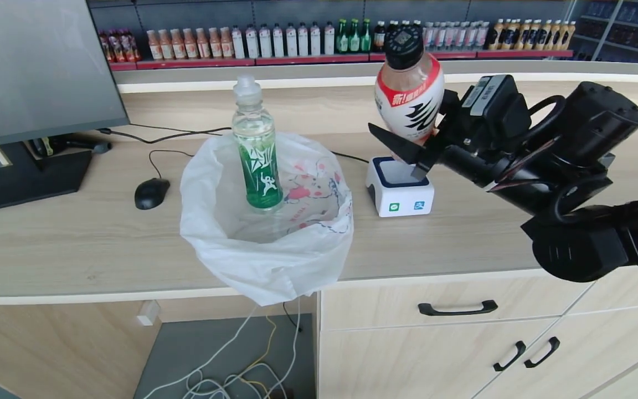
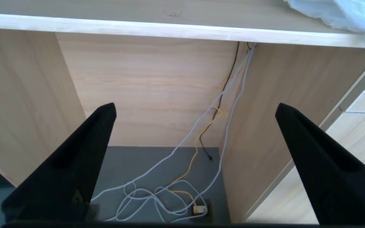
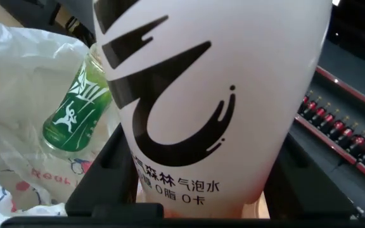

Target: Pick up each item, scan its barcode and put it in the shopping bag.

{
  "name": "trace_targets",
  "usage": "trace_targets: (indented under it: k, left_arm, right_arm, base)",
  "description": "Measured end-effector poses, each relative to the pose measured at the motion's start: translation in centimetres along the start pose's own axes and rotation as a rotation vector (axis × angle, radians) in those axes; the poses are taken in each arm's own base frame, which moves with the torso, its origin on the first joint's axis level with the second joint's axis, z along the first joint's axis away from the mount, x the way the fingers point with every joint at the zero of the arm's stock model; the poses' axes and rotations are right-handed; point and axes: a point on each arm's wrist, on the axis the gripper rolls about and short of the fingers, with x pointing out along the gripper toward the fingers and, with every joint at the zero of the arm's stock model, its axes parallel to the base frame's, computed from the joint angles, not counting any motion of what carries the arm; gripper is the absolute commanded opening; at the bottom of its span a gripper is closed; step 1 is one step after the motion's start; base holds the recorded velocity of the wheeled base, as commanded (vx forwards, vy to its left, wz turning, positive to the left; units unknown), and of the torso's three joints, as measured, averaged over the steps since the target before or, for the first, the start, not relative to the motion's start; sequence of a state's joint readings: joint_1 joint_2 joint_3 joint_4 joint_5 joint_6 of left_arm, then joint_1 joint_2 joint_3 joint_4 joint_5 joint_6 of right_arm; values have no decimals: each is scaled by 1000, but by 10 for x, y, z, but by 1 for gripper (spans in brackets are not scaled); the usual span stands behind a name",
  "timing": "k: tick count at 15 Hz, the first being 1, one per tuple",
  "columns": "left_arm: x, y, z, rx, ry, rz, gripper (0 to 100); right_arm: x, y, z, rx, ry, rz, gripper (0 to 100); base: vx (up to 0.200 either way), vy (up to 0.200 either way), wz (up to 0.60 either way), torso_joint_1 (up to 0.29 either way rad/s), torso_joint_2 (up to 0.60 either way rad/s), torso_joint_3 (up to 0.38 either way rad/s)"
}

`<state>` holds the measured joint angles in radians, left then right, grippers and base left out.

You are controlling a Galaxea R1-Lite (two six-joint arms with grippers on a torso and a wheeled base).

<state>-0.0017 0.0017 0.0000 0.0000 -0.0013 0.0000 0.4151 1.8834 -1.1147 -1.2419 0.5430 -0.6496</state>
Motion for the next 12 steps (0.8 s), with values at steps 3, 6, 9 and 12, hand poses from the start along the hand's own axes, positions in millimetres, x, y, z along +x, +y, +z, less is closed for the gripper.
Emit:
trace_targets:
  k: [3,6,9,12]
  left_arm:
    - [0,0,0,0,0,0,100]
    - [0,0,0,0,0,0,100]
    - [0,0,0,0,0,0,100]
    - [0,0,0,0,0,0,100]
  right_arm:
    - [3,-6,-14,-100,-28,64,0]
    - [-4,-15,-33,-163,5,109,0]
    - [-7,-23,-47,-193,-4,134,0]
    - [-5,-31,-58,-218,-22,153,0]
  base:
    - [0,0,0,0,0,0]
    - [0,0,0,0,0,0]
    - [0,0,0,0,0,0]
    - [0,0,0,0,0,0]
